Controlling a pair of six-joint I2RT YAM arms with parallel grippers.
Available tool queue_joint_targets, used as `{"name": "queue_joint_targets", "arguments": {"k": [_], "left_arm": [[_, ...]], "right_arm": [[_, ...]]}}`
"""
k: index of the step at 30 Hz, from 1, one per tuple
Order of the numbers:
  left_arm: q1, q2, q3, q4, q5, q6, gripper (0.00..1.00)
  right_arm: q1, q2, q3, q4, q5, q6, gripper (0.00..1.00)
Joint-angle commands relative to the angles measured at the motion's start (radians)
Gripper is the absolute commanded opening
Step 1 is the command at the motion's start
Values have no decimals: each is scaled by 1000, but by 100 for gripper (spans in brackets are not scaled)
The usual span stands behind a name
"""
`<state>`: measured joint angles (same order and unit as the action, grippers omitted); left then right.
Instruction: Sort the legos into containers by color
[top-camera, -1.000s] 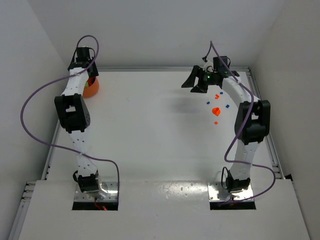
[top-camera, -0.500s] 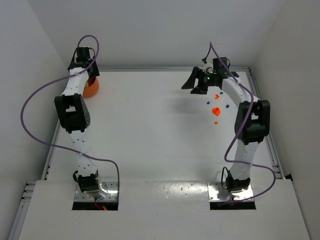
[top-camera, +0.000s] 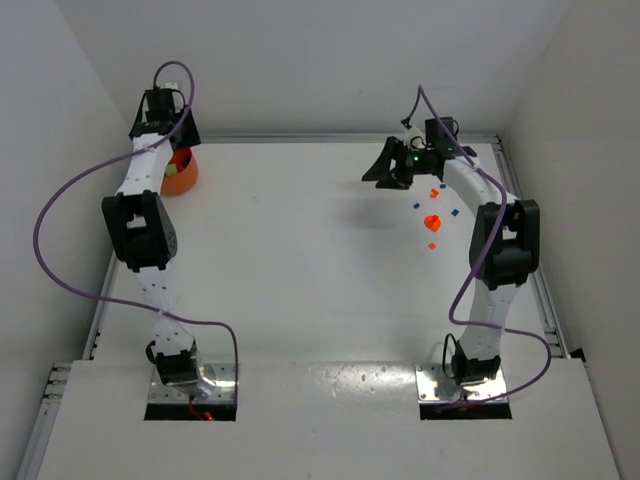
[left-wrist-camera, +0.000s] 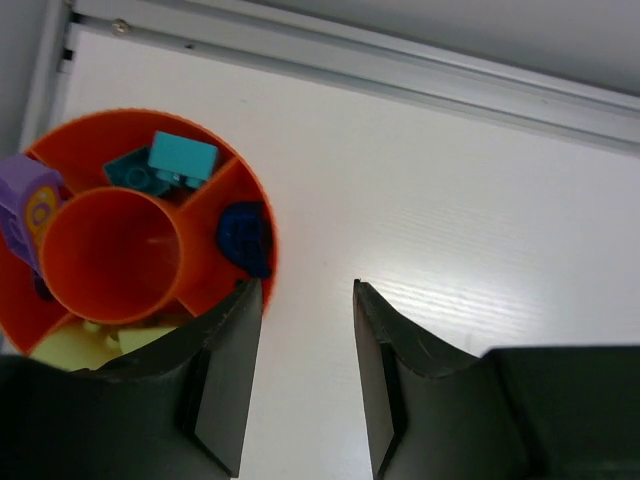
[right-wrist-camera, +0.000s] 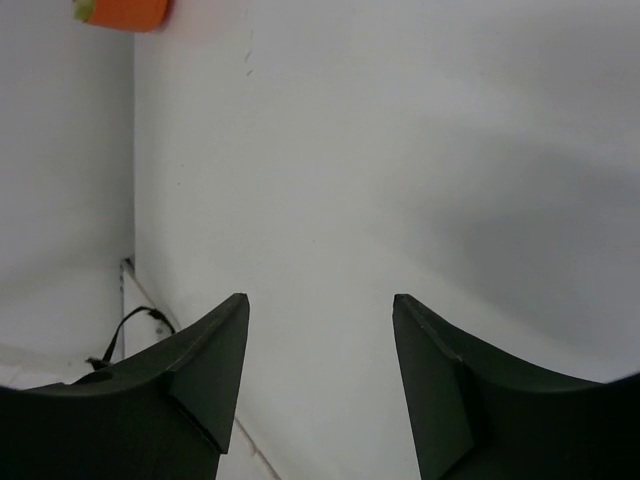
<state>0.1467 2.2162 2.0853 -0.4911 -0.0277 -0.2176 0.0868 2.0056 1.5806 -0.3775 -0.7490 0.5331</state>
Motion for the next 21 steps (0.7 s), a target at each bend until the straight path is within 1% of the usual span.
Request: {"name": "queue_joint_targets", "arguments": {"k": [1,2,3,4,5,6,7,8,9,10,11,12,13,15,18,19,21], "left_arm": [[7,-147,-56,29,157,1,47],[-8,-176,-112,40,191,21,48],[-18,-250,-149,51,248,56,50],[-28,-294,-190,75,282,85,50],[-53,-340,-274,89,317,121,54],[-65,-384,-315,103,346,167,56],[-78,-465,-349,103,398,182,64],[-87,-504,-384,115,426,194,70],[-105,-536,-442,115,457,214,78],[-120,-588,-483,115,497,215,79],[-121,-610,-484,115,508,215,79],[-121,-627,-516,115,518,215,81],[-130,-644,-530,115,519,201,81],[-130,-678,-562,105,546,190,84],[-130,-717,-593,105,604,190,92],[-130,-727,-602,105,615,190,100],[-130,-742,-617,105,635,201,100]], "right_arm": [[-13,-83,-7,-38,124,-71,60],[-22,-94,2,-70,163,-109,58],[-22,-105,16,-130,231,-187,57],[-22,-117,27,-162,267,-226,57],[-31,-117,38,-220,307,-263,56],[-32,-117,38,-241,371,-328,56],[-42,-117,38,-257,393,-362,54],[-42,-128,23,-271,417,-396,52],[-54,-128,13,-271,453,-465,52],[-64,-128,-4,-271,485,-494,50],[-64,-128,-13,-271,485,-522,49],[-73,-128,-13,-271,502,-547,49],[-73,-108,-13,-271,516,-577,48],[-82,-62,1,-271,537,-591,48],[-82,-19,10,-245,562,-662,48],[-82,17,39,-235,562,-701,47],[-91,59,73,-250,574,-742,47]]}}
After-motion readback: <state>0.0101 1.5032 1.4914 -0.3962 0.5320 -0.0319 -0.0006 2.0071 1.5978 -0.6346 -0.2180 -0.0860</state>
